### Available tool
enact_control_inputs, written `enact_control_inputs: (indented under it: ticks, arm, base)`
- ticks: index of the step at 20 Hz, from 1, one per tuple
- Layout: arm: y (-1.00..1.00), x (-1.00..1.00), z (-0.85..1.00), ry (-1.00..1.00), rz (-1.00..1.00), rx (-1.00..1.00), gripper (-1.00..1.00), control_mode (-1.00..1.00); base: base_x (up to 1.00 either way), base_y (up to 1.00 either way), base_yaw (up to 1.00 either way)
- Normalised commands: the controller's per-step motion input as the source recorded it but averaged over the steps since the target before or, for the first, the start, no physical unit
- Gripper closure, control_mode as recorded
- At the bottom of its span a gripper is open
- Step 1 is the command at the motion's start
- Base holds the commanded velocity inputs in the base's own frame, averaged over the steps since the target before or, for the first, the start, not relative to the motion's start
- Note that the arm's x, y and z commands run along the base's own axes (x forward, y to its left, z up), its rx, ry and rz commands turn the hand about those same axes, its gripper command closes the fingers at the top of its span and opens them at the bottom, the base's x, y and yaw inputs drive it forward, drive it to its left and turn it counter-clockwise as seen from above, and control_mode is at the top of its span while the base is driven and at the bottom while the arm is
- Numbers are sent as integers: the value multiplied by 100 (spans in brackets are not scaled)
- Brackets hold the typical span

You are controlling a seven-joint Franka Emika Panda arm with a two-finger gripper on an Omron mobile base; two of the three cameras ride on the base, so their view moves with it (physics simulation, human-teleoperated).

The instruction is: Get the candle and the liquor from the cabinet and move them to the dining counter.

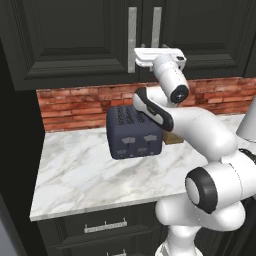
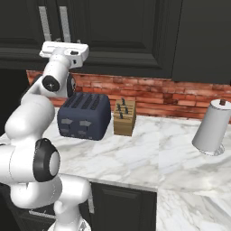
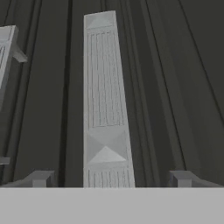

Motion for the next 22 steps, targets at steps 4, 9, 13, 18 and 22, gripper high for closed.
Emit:
enact_control_inputs:
  ticks: [4, 9, 13, 18, 22]
  arm:
    - [0, 31, 11, 2, 0, 0, -100, -100]
    - [0, 9, 3, 2, 0, 0, -100, -100]
    - [0, 0, 0, 0, 0, 0, 100, -100]
    - [0, 0, 0, 0, 0, 0, 100, -100]
    - [-5, -4, 0, 0, 0, 0, 100, -100]
  base:
    - [0, 0, 0]
    - [0, 0, 0]
    - [0, 0, 0]
    - [0, 0, 0]
    - [0, 0, 0]
